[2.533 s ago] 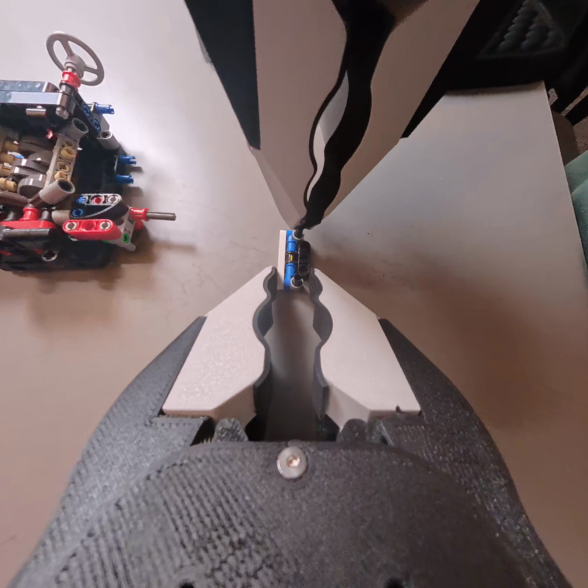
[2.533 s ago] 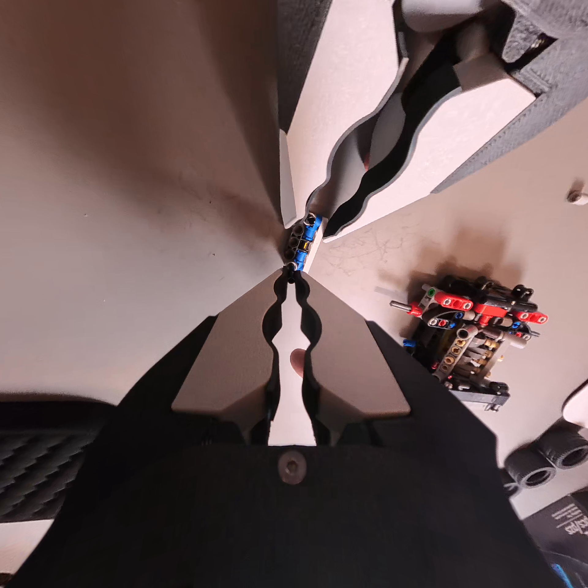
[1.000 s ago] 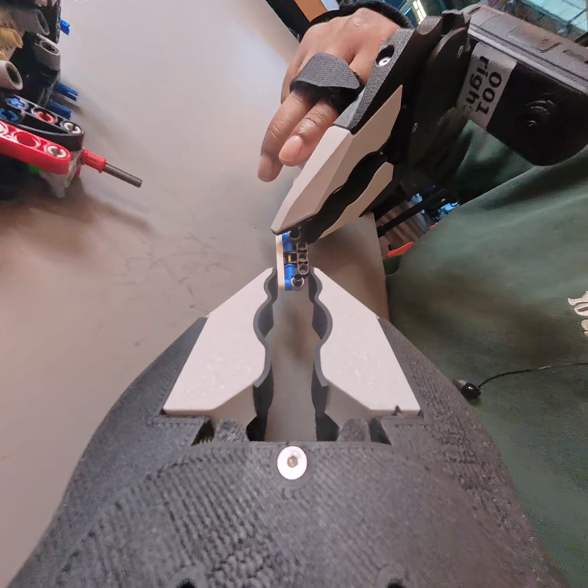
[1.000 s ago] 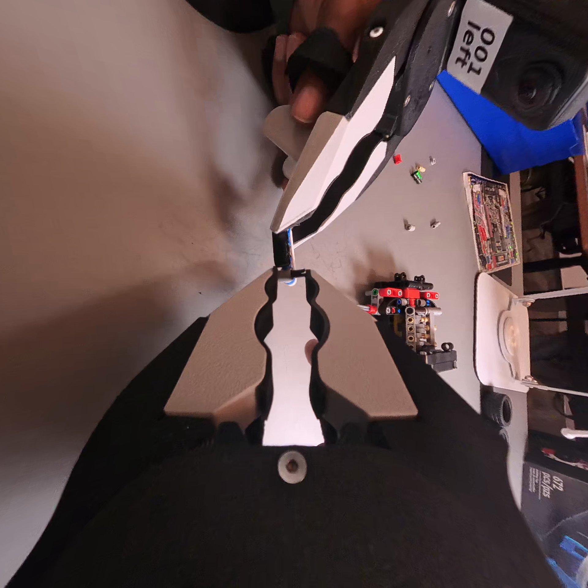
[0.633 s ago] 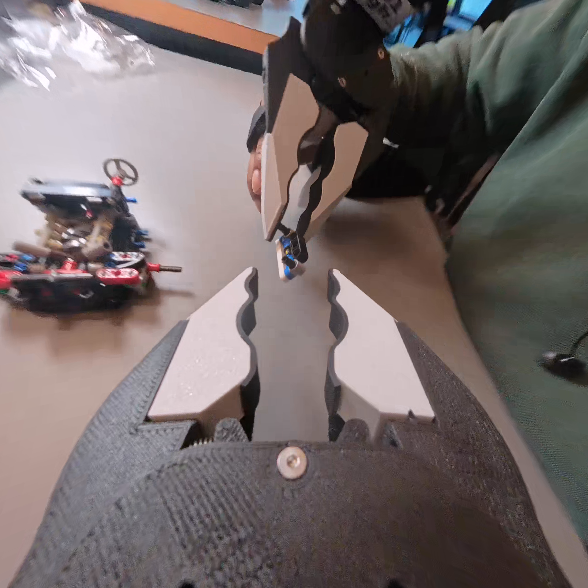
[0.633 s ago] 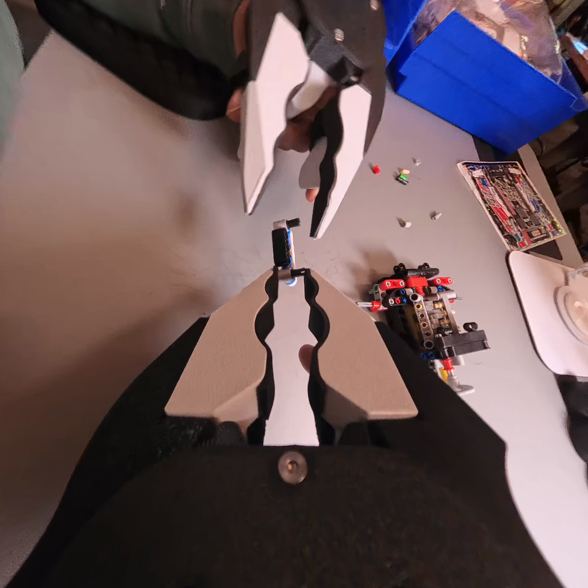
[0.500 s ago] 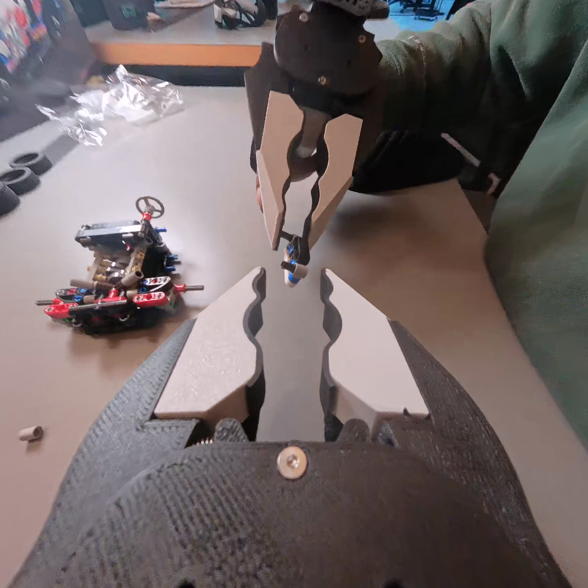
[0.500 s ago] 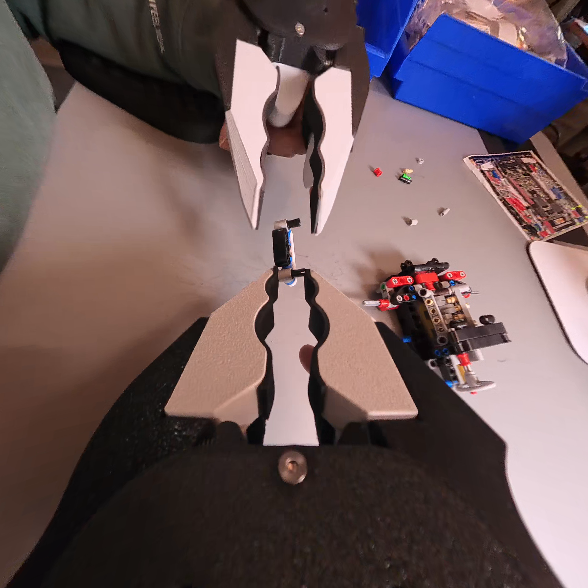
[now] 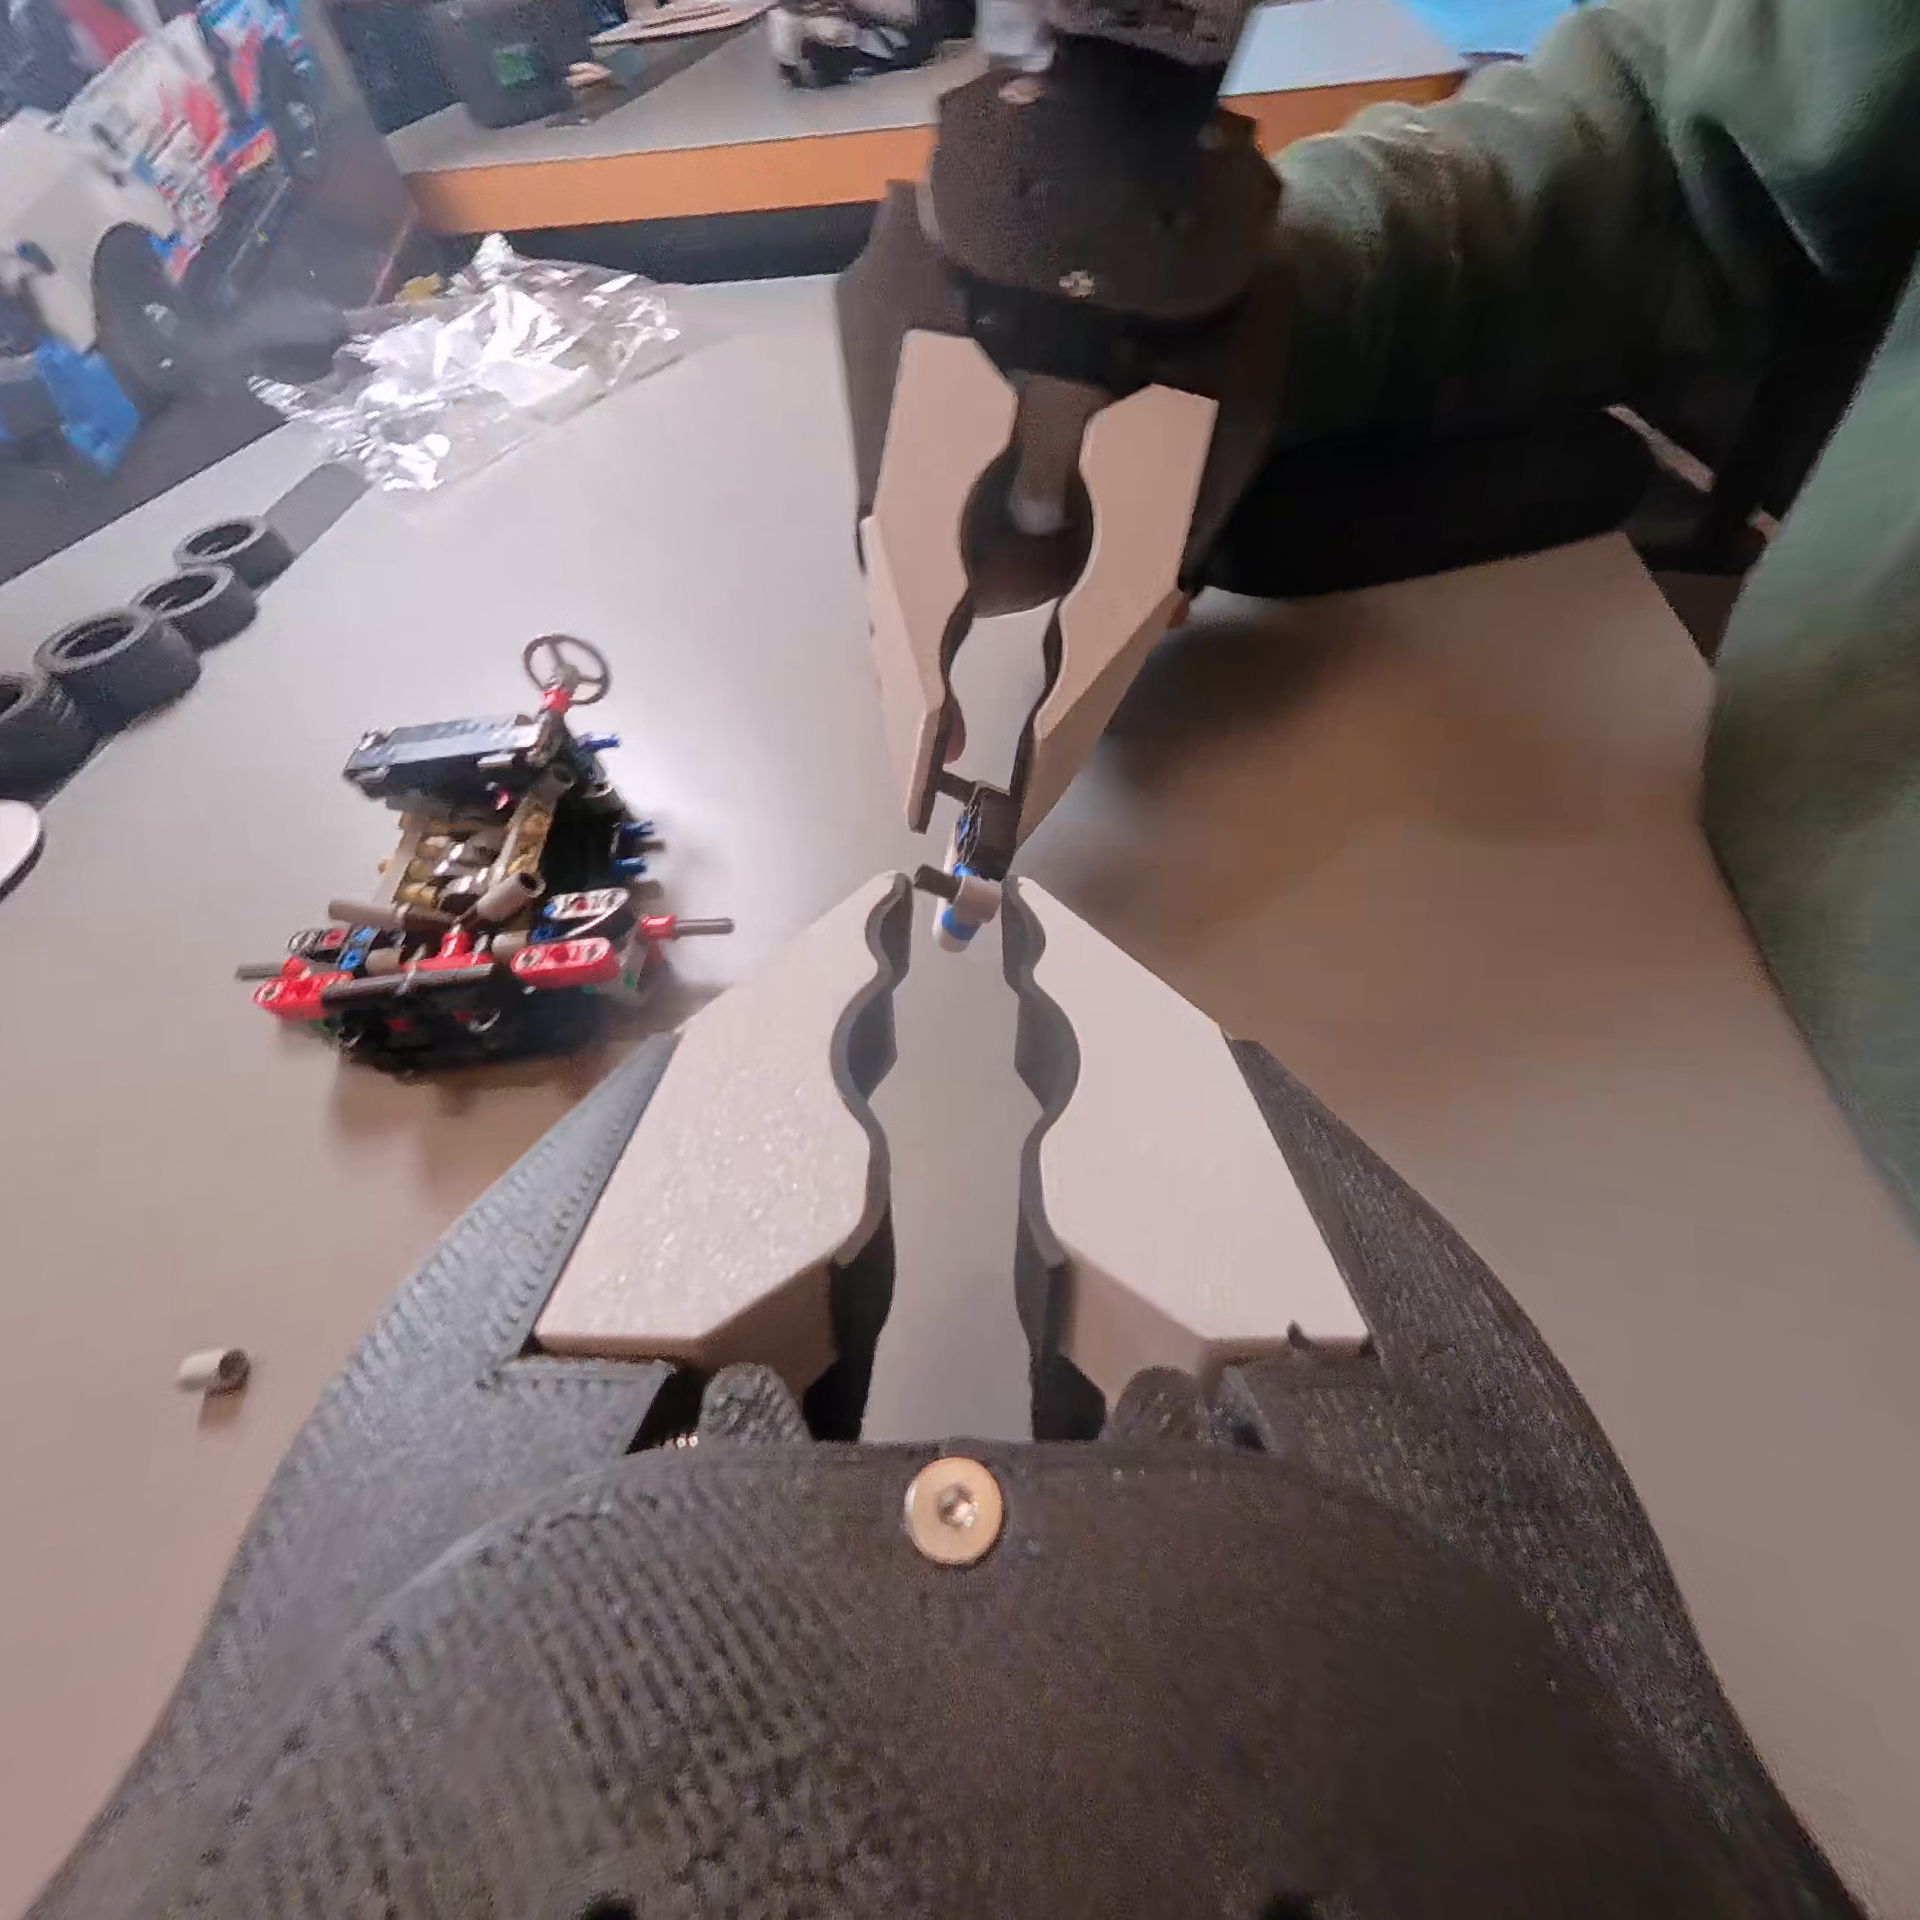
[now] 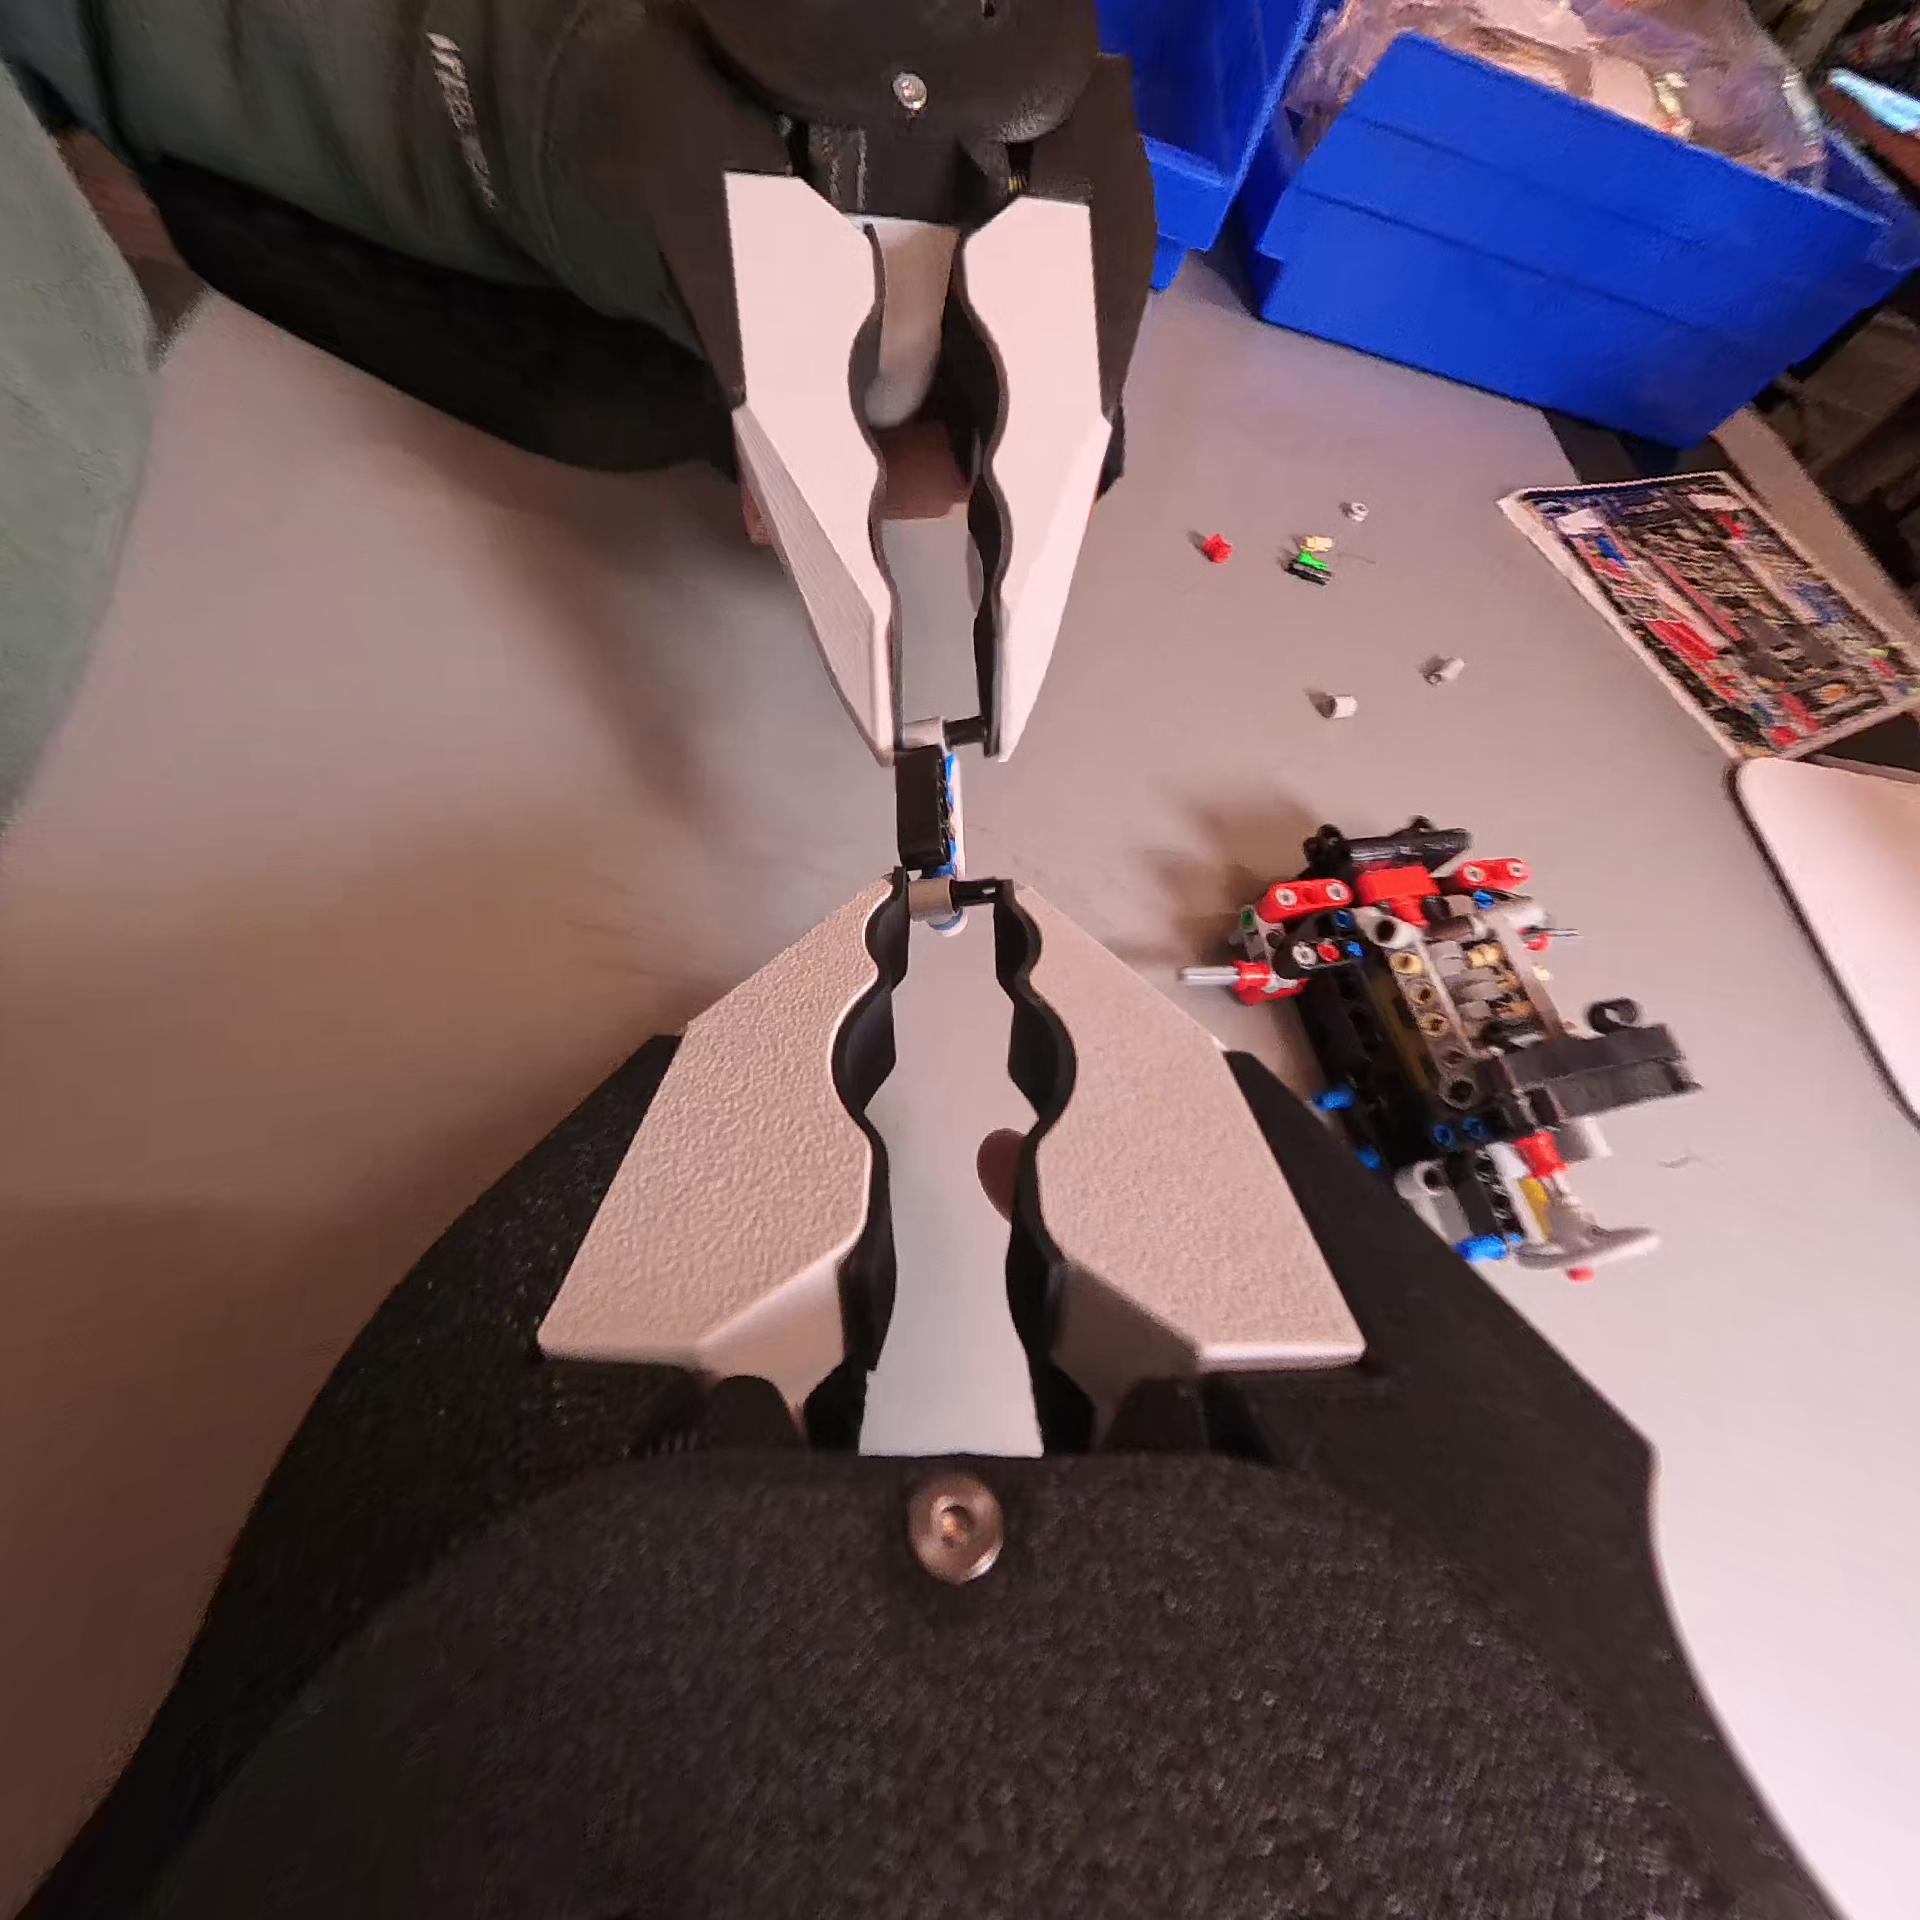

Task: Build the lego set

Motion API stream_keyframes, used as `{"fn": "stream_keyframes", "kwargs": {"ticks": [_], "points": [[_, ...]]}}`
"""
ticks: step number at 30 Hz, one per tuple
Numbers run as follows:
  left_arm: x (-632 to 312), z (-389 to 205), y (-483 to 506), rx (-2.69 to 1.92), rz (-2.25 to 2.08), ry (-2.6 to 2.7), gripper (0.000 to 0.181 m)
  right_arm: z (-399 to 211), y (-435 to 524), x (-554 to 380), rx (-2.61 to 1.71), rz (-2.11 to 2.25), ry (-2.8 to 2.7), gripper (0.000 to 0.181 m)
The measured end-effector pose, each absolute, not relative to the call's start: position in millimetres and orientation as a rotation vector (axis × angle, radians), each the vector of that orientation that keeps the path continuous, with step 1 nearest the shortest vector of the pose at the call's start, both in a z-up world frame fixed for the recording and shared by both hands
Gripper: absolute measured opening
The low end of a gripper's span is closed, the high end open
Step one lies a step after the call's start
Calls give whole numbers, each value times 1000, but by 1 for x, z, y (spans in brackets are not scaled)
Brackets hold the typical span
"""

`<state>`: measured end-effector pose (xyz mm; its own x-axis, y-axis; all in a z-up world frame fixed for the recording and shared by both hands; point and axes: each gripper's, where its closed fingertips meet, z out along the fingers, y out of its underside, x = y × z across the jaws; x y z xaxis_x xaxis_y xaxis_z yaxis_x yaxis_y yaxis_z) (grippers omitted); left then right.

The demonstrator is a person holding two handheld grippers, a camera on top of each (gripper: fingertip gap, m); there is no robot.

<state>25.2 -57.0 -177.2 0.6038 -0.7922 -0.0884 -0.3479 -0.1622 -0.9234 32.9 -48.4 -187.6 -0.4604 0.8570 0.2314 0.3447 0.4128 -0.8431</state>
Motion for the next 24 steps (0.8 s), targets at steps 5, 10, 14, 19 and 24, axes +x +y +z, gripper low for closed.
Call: {"fn": "stream_keyframes", "kwargs": {"ticks": [5, 10, 14, 19, 24], "points": [[12, -197, -45, -1901, -499, 841, 32, -217, -9, 30, -954, 412, -2022, 16], [12, -219, -44, -2000, -379, 891, 24, -226, 2, 31, -868, 66, -2044, 16], [15, -226, -46, -2047, -369, 903, 21, -227, -21, 33, -1022, 298, -2084, 21], [22, -234, -55, -2121, -425, 918, 23, -207, -37, 38, -1305, 789, -2008, 32], [32, -235, -61, -2140, -482, 942, 25, -226, -21, 49, -1432, 710, -2049, 32]]}}
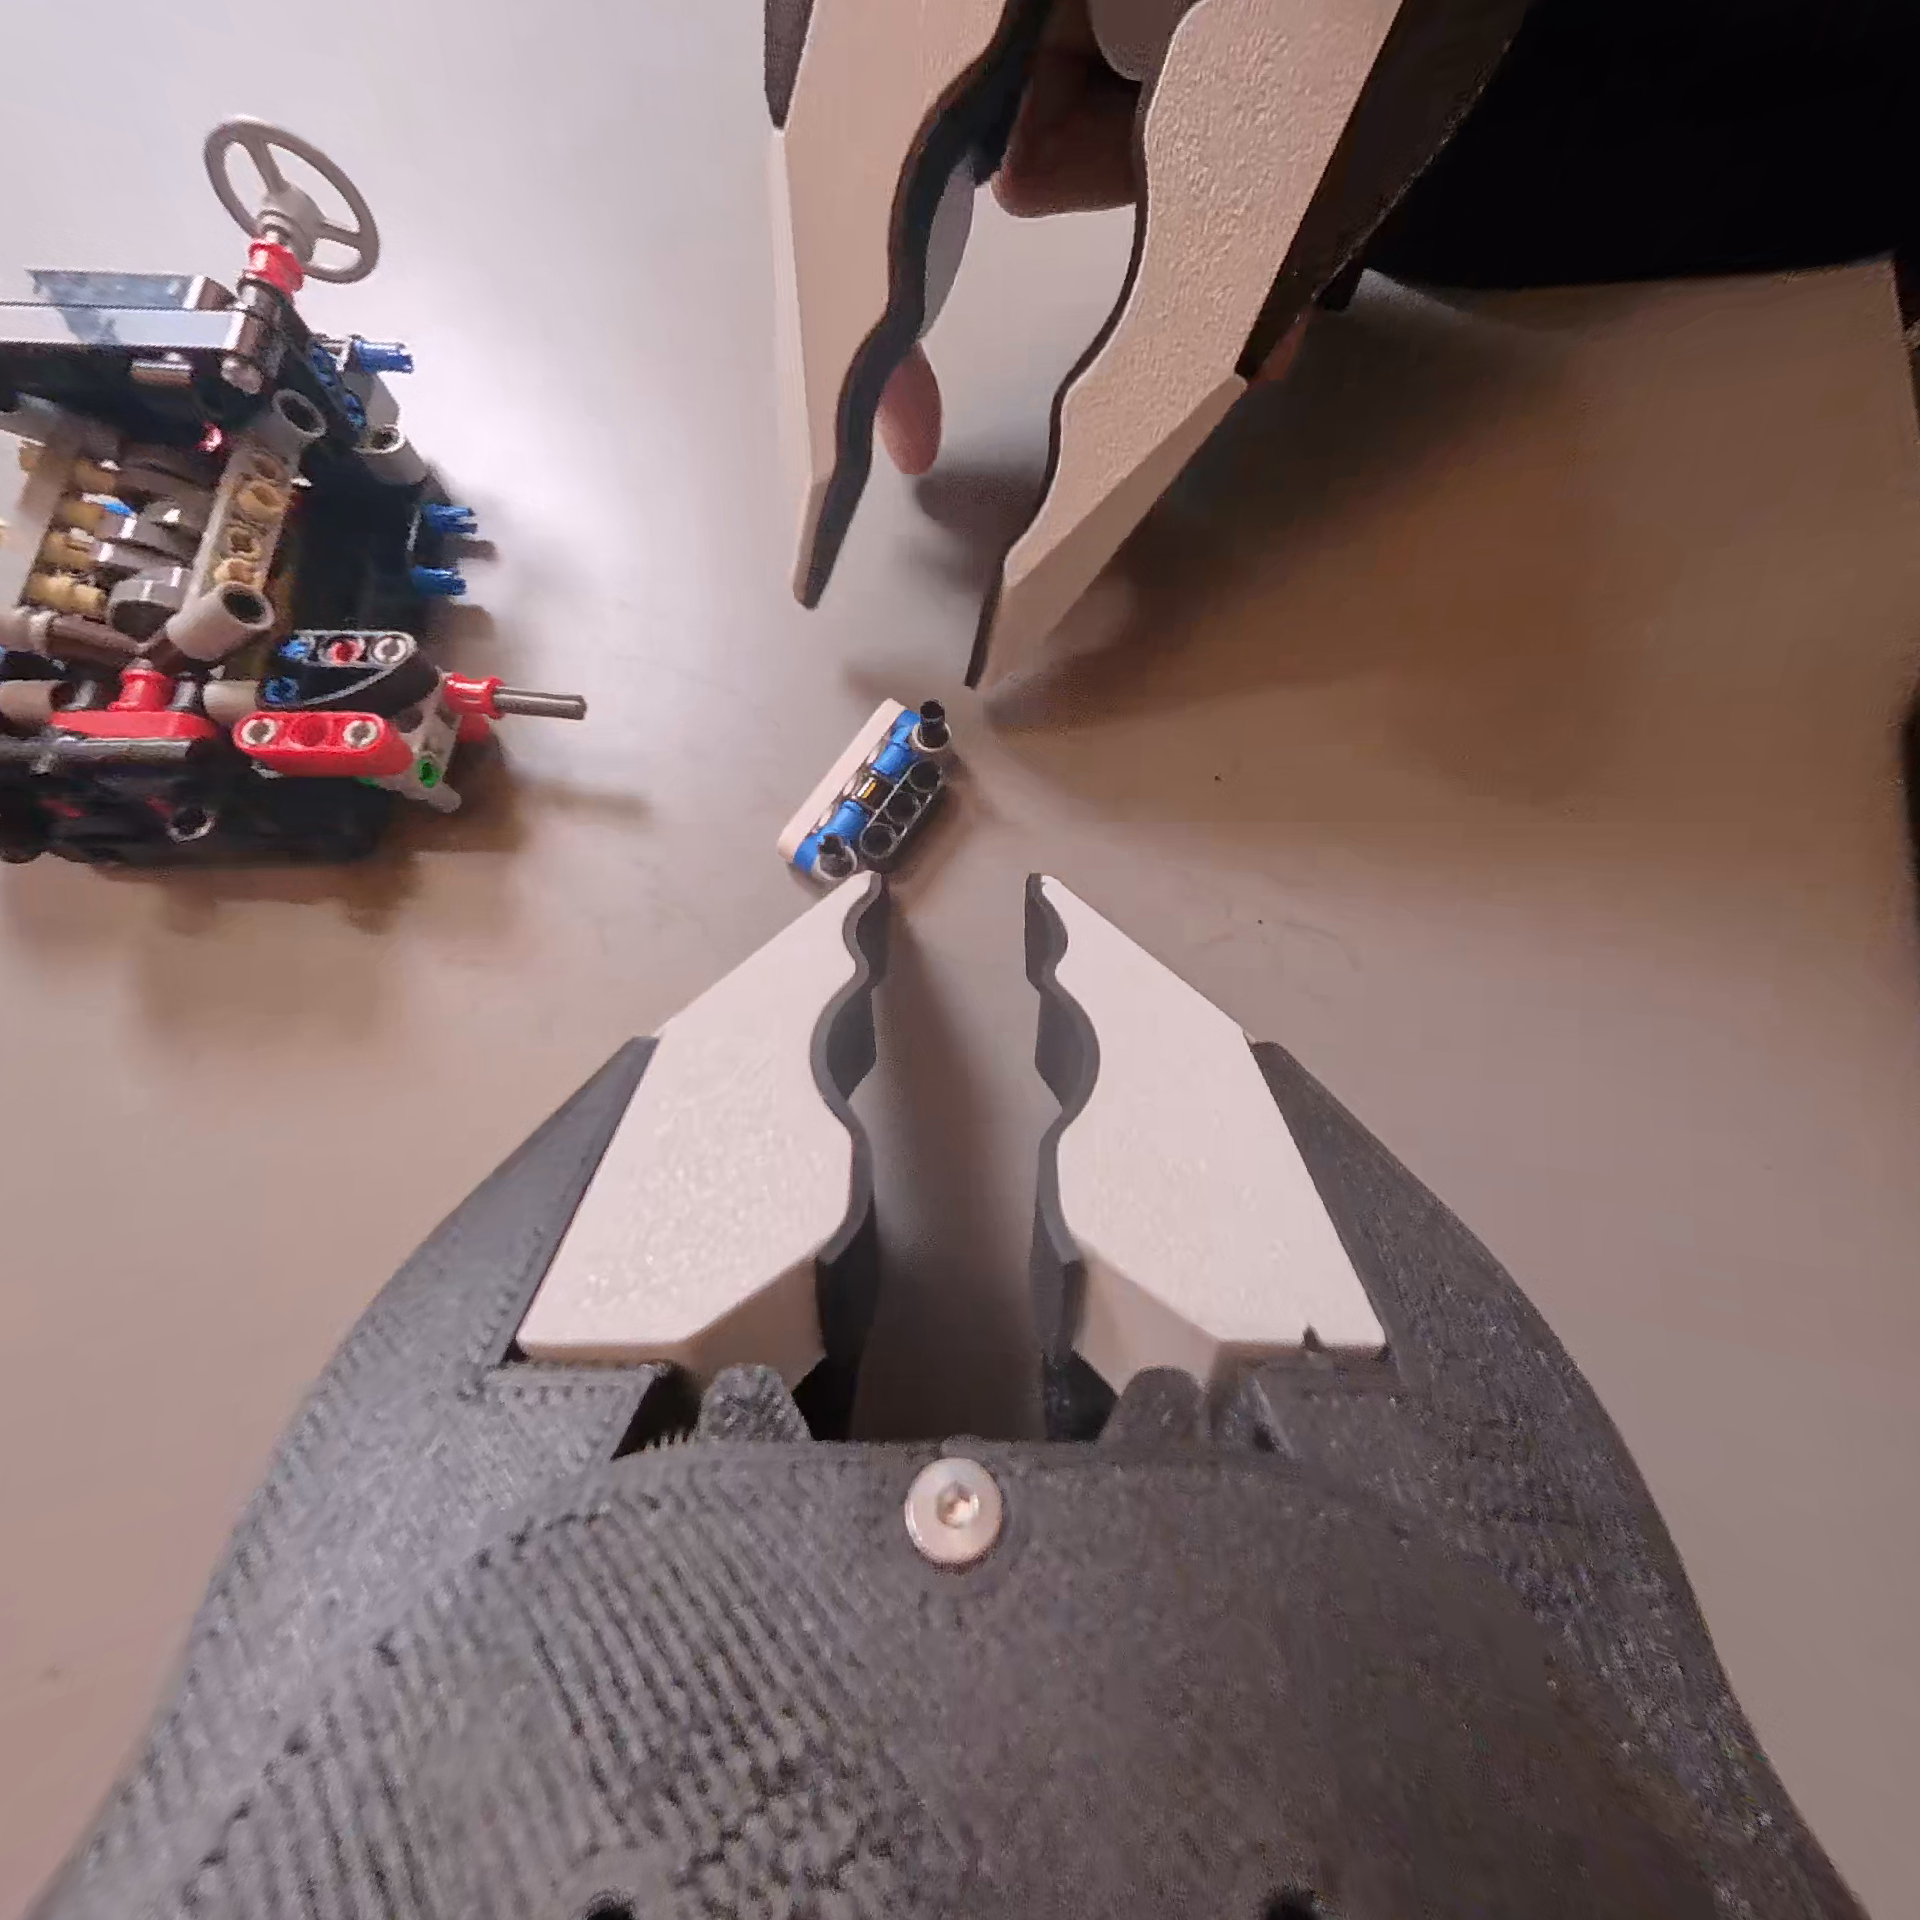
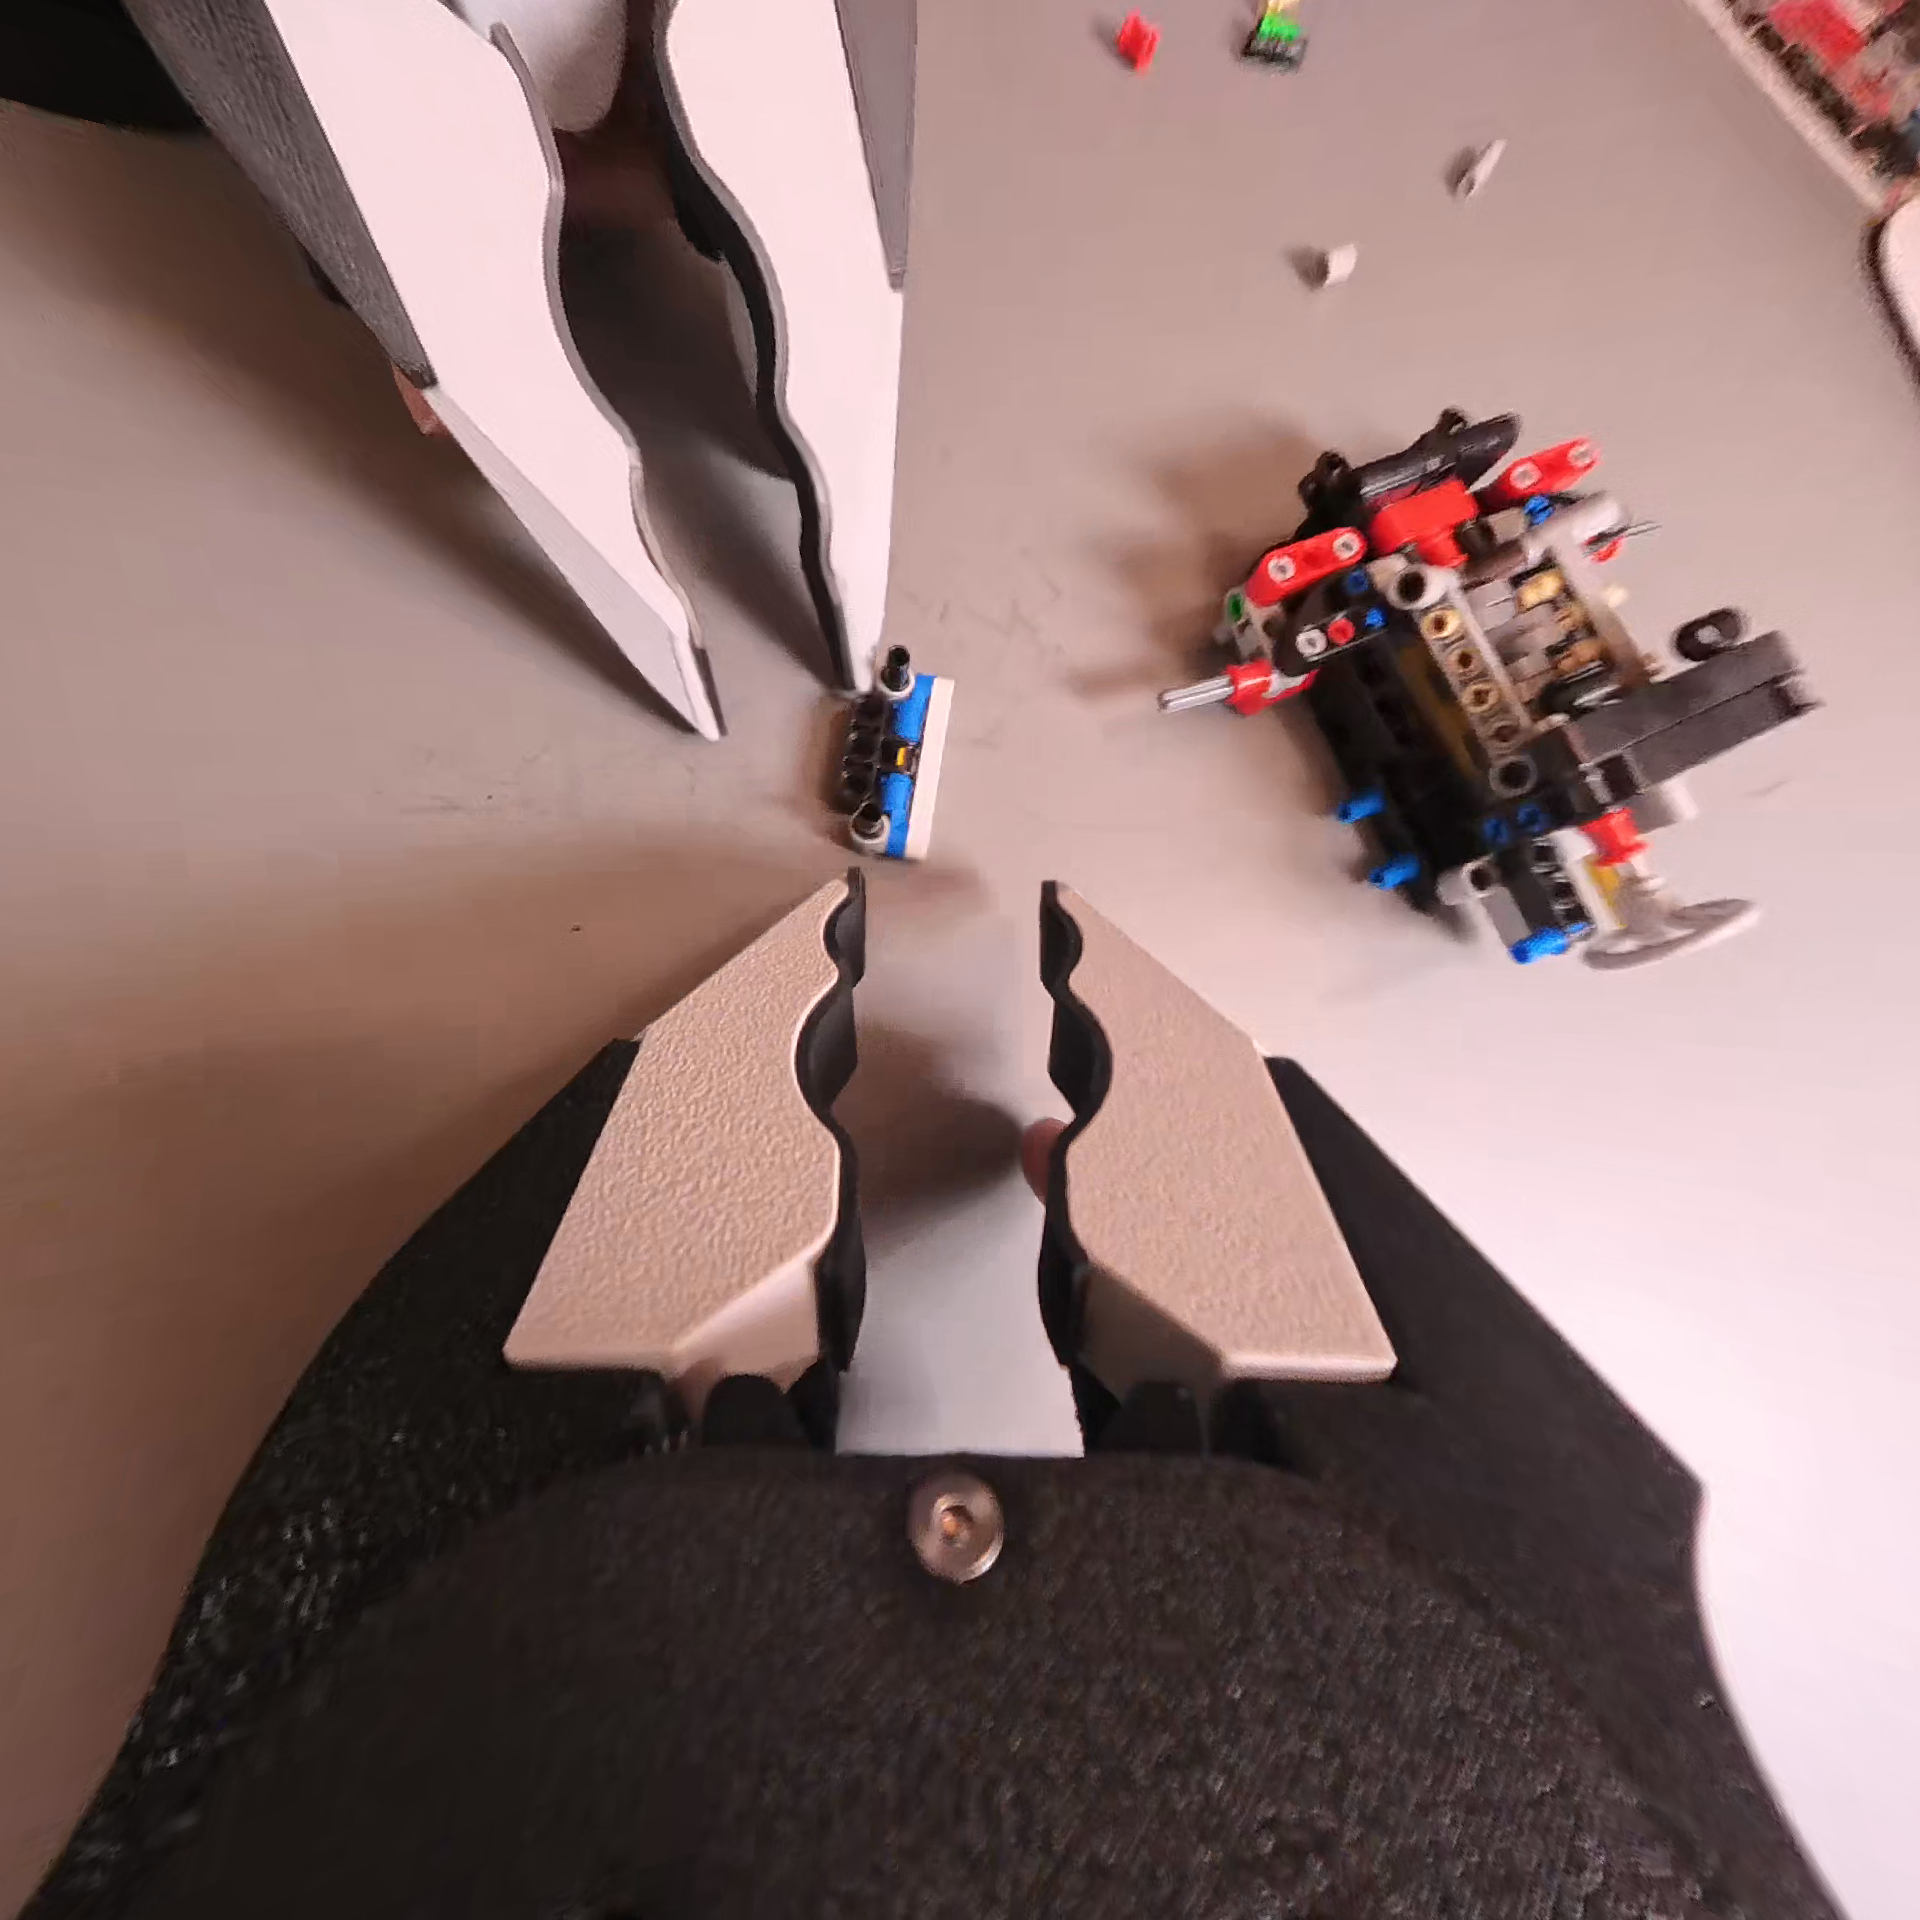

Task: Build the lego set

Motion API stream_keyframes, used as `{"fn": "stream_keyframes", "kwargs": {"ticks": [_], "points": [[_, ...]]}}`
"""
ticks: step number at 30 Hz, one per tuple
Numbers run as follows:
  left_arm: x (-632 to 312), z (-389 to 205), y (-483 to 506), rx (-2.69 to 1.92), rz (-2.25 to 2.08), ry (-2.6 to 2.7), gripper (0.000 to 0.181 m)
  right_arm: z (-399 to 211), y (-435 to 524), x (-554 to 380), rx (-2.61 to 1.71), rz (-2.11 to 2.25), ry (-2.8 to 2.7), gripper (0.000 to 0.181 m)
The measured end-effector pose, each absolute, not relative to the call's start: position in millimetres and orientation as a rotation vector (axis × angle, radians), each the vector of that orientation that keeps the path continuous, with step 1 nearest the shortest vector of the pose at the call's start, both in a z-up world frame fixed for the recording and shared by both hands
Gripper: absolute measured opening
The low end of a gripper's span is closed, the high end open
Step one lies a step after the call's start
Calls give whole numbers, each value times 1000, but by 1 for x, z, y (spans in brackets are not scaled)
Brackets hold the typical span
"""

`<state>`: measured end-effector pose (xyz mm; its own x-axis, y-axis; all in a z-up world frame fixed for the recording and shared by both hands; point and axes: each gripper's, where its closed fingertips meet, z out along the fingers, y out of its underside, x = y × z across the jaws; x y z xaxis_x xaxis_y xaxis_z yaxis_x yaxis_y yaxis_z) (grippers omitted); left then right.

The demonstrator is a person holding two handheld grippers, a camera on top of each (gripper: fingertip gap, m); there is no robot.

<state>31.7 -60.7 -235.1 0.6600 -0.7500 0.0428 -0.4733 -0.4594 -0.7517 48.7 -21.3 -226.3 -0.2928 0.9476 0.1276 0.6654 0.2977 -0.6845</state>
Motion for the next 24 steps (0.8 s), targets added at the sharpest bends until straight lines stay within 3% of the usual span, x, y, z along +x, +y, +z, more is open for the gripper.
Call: {"fn": "stream_keyframes", "kwargs": {"ticks": [9, 16, 21, 24], "points": [[19, -232, -49, -2129, -408, 911, 31, -228, -58, 41, -1356, 805, -2137, 17], [2, -219, -43, -2140, -443, 740, 32, -200, -45, 41, -1300, 1001, -1986, 16], [23, -227, -43, -2171, -461, 747, 56, -186, -9, 41, -1364, 1003, -1812, 21], [30, -233, -34, -2184, -367, 800, 56, -180, -4, 38, -1364, 1001, -1764, 21]]}}
